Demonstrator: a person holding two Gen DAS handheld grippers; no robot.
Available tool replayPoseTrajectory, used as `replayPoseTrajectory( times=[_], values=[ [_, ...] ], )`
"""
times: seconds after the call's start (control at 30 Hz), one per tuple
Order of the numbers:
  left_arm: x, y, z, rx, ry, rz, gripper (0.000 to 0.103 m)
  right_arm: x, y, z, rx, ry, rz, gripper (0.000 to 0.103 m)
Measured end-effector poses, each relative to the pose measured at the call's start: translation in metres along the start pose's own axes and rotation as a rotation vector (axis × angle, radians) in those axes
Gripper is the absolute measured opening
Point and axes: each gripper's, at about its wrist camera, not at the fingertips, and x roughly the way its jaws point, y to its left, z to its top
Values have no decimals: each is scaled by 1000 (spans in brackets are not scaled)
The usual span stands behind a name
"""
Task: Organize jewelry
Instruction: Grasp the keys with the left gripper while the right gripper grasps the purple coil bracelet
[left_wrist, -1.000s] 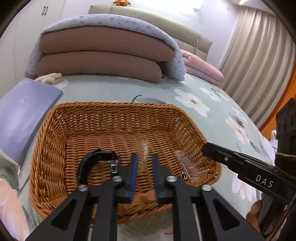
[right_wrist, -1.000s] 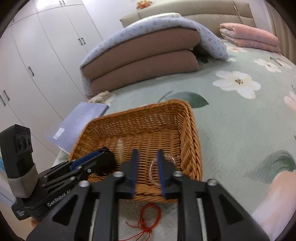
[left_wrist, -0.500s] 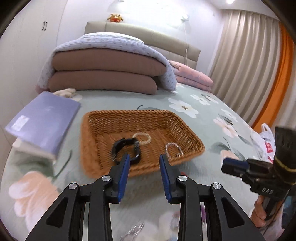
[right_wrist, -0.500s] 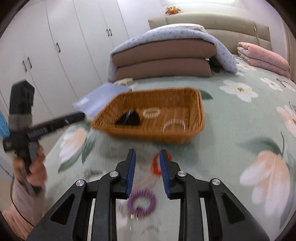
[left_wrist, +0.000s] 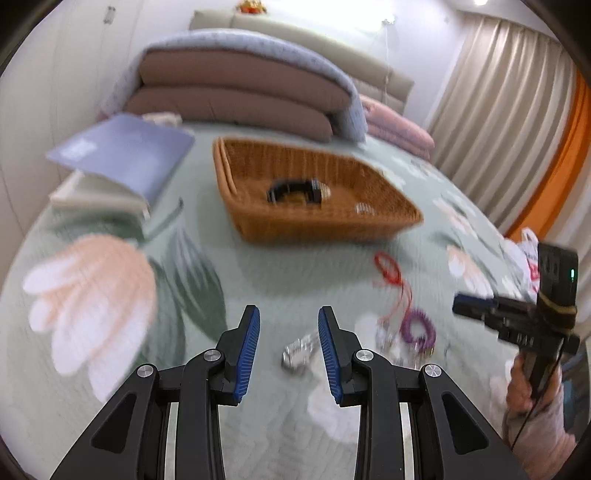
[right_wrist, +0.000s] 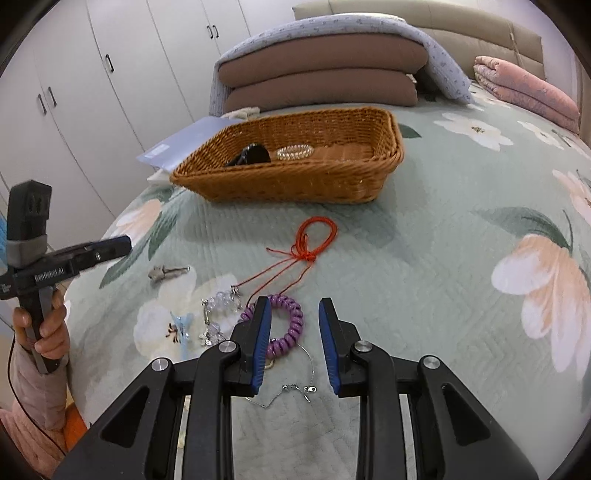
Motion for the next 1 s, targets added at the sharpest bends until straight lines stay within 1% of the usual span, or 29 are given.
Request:
replayPoseTrajectory(
  times=[0.13, 0.2, 0.23, 0.27, 0.33, 0.43, 0.47, 0.53, 0.57, 0.67, 0.83, 1.0],
  values=[
    [16, -3, -12, 33, 47, -17, 34, 13, -3, -2, 6, 37, 23, 30],
    [23, -2, -15, 36, 68, -40, 34, 17, -4, -2, 9, 45, 31, 30],
    [26, -1, -16, 33, 78, -49, 35, 18, -4, -2, 10, 48, 33, 30],
    [30, 0, -17, 31, 90, -48, 39, 19, -4, -2, 9, 51, 36, 30],
    [37, 1, -18, 30, 113, -37, 40, 21, -2, -1, 4, 56, 38, 30],
    [41, -3, -21, 55, 125, -46, 41, 25, 3, 0, -17, 60, 16, 30],
    [40, -5, -21, 63, 128, -64, 41, 27, 5, 0, -29, 63, -2, 30],
    [41, -12, -25, 84, 153, -121, 41, 32, 8, 0, -48, 71, -34, 30],
    [42, -16, -27, 102, 162, -134, 41, 35, 9, 0, -56, 76, -46, 30],
    [40, -28, -30, 155, 163, -113, 41, 40, 10, -2, -72, 84, -68, 30],
    [42, -26, -29, 146, 158, -83, 41, 45, 14, -1, -100, 83, -93, 30],
    [48, -34, -25, 161, 152, -32, 41, 49, 20, 0, -128, 80, -117, 30]
  ],
)
